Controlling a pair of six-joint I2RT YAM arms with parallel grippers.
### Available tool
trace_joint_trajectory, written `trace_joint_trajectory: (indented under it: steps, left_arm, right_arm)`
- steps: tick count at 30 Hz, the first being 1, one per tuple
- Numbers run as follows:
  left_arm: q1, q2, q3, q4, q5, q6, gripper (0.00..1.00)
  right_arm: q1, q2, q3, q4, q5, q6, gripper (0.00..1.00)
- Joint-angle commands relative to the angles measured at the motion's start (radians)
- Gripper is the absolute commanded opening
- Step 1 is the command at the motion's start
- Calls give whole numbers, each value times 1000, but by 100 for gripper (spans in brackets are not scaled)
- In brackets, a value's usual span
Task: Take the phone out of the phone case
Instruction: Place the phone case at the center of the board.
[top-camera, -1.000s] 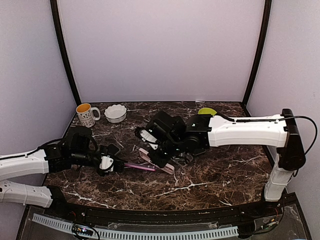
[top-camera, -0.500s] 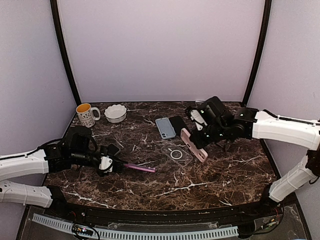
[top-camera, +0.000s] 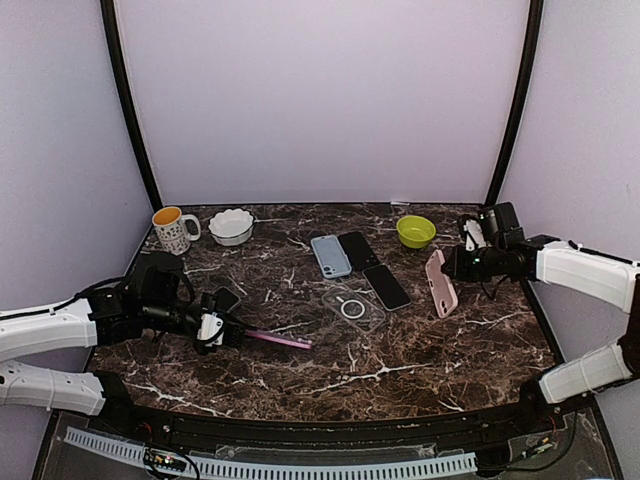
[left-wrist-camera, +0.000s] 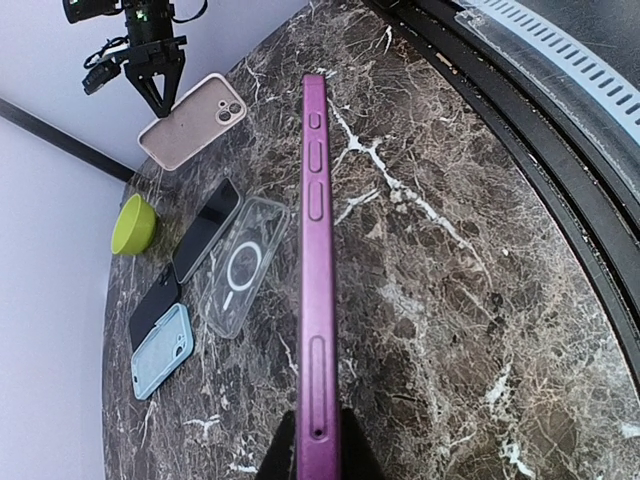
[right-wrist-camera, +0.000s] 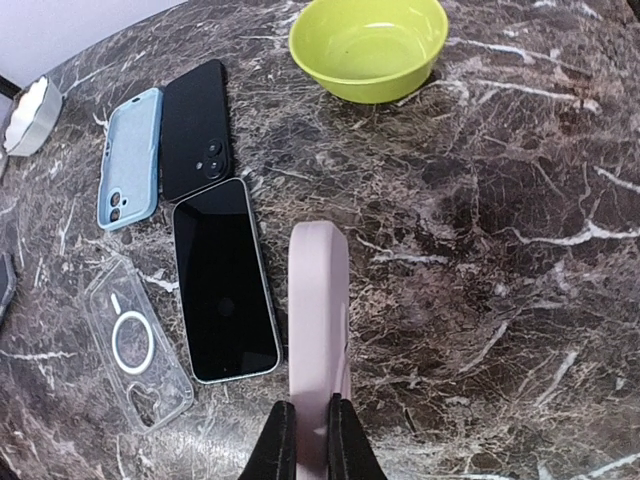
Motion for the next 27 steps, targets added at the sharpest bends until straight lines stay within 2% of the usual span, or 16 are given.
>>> trace_joint_trajectory:
  steps: [1,4,8,11,13,15,18,20,23,27]
  left_arm:
    - [-1,-11,52,-11,54,-19,0]
    - [-1,-5,55,-22,69,-30,0]
    - [-1,18,65,-45,107,-42,0]
    - [-1,38,77,-63,122,-53,0]
    - [-2,56,83,-75,132,-59,0]
    - [-1,79,94,-90,147,-68,0]
    - [-2,137,132,-123,182,-91,0]
    - [-2,185,174,-190,206,-116,0]
    - [-1,283,241,-273,235,-139,0]
    - [0,408,335,-395,295,-163,0]
  right_arm:
    - [-91,38,-67,183,-239,57,0]
    - [-135,78,-78,197,-297,59,0]
    - [-150,112,-55,149,-270,36,15]
    - [-151,98,-46,120,-214,14,39]
    - [-151,91,-33,94,-172,6,63]
    - [-151,92,-7,52,-148,-20,81]
    - [-151,79,27,1,-113,-44,94]
    - [-149,51,35,-4,-95,-46,99]
    - [-128,-2,53,-4,-104,-53,99]
    - [-35,-81,52,13,-136,-131,99]
